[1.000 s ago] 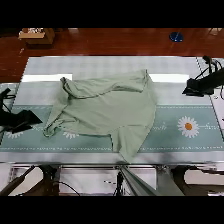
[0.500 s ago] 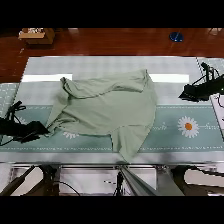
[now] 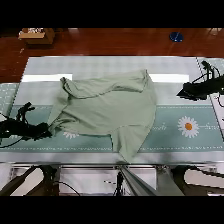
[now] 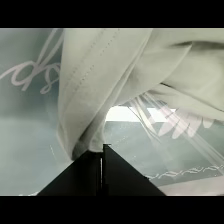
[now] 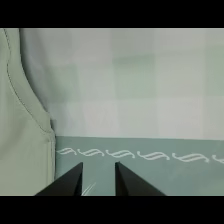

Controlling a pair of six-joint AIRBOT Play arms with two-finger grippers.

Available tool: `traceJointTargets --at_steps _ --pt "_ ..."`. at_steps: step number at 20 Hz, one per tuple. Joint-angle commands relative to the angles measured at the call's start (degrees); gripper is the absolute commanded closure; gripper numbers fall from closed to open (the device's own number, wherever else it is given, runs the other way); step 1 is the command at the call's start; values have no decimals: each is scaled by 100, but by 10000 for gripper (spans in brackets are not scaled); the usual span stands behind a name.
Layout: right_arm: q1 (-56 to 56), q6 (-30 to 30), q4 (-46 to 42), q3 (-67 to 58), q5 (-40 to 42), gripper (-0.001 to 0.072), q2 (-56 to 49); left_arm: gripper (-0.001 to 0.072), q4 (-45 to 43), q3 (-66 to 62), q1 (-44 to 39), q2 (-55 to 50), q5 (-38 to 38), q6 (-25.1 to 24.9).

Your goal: Fold the shirts.

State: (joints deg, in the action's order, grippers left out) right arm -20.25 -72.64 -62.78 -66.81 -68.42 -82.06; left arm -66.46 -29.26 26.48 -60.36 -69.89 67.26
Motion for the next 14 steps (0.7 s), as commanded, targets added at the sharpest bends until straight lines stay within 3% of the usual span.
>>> traceJointTargets --at_steps 1,3,10,12,14 --pt "-7 -2 -483 2 -22 389 256 684 -22 46 -68 -2 72 2" --pt "-168 -79 -817 7 -291 315 295 684 -22 46 -66 50 -11 0" --pt "-1005 219 -33 398 -955 308 295 687 -22 46 -66 737 -68 -83" --pt "-1005 284 7 699 -918 220 295 687 -22 46 -66 973 -68 -83" --pt "-1005 398 387 1204 -837 220 295 687 -22 46 -66 1095 -68 -81"
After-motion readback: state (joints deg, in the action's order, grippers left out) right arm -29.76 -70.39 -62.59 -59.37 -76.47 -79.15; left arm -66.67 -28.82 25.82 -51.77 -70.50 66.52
